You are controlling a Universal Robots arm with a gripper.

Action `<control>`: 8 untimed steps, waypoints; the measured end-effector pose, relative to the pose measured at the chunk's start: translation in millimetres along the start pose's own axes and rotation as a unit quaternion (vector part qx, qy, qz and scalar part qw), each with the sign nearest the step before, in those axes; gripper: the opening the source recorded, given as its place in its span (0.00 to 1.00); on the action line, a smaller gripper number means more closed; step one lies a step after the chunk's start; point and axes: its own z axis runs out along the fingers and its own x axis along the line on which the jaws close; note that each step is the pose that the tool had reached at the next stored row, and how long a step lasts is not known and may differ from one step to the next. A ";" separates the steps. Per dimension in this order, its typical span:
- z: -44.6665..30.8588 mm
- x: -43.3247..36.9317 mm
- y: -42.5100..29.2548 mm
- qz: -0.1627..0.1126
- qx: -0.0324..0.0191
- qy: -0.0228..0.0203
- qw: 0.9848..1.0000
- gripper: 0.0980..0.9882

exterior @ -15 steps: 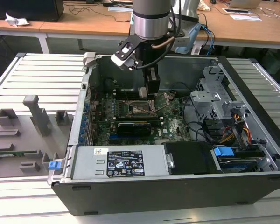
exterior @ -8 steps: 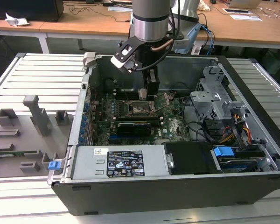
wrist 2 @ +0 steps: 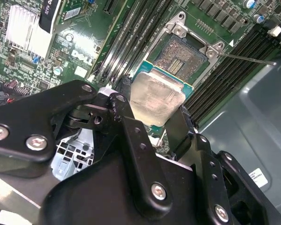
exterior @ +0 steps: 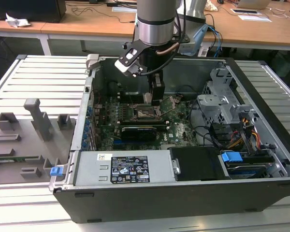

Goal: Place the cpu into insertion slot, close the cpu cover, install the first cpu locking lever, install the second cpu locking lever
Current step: 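Place the cpu into insertion slot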

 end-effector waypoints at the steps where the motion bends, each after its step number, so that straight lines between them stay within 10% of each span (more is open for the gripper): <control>1: 0.6 0.0 -0.1 0.000 0.000 0.000 1.000 0.49; 8: 5.2 -0.1 -0.8 0.000 0.000 0.000 1.000 0.49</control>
